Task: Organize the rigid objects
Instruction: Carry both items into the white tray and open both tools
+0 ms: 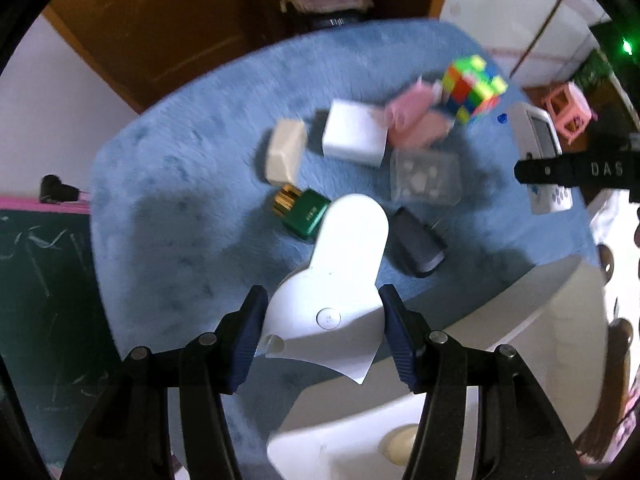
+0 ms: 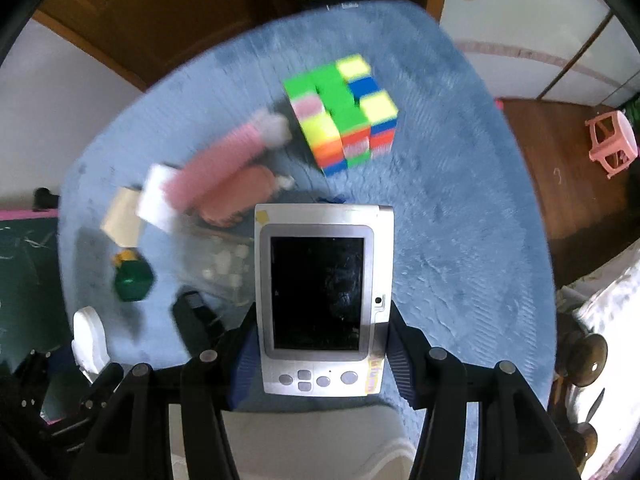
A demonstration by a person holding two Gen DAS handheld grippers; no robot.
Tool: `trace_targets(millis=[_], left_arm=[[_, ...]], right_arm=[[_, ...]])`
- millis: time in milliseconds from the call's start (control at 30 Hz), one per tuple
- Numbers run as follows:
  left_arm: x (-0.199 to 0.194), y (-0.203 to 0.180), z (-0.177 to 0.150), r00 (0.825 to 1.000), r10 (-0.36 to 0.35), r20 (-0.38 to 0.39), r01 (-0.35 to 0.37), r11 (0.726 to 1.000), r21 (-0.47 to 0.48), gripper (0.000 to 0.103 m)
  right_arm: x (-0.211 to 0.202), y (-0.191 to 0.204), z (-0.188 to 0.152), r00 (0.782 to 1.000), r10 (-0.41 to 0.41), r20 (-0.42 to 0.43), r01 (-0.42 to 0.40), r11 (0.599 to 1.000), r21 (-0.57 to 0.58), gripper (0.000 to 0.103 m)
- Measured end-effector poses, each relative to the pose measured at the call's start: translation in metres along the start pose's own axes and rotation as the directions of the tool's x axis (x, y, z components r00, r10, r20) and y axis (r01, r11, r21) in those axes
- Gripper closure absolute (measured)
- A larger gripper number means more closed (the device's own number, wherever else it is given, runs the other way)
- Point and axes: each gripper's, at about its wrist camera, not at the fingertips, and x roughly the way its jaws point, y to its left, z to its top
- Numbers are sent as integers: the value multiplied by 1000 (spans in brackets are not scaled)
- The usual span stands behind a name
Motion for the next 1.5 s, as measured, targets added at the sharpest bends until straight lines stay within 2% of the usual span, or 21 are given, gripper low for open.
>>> trace_targets(millis=[167,233,367,533,667,833,900,1033,1200,1267,1400,1500], left_arm=[[-62,13,-19,994,3,113,-1,1000,-21,42],[-92,9,-29,986,5,167,2,999,-38,42],[-130,11,-49,970,-7,244,29,996,-84,42],[-157,12,-80,952,-10,307,52,990,-129,42],[-158,12,-106,946,7,323,47,986,-157,42],[-146,5,-139,945,14,327,52,980,-193,42],[-136,2,-148,950,10,311,56,978,-203,42],[-110,-5,-158,960,19,278,37,980,-196,42],[-82,-15,-162,970,-28,242,70,984,-166,42],[-70,-20,-159,972,-40,233,77,986,-150,42],[-45,-21,-154,978,-62,197,94,982,-162,42],[-29,-21,-151,982,-74,175,103,981,-167,42]], right_arm=[[-61,2,-16,994,42,104,-37,998,-52,46],[-88,6,-29,987,62,151,-51,996,-80,46],[-142,11,-51,966,110,235,-77,987,-143,46],[-195,15,-96,940,163,299,-97,970,-224,46],[-206,23,-131,932,201,301,-118,955,-271,46],[-188,29,-169,932,227,283,-137,943,-304,46],[-174,30,-181,936,233,263,-148,940,-308,46],[-137,35,-203,951,249,184,-181,930,-320,46],[-85,47,-232,970,236,65,-194,904,-382,46],[-65,49,-243,978,207,18,-183,899,-397,46],[-30,47,-255,977,197,-77,-211,902,-376,46],[-11,46,-260,967,206,-150,-248,896,-367,46]])
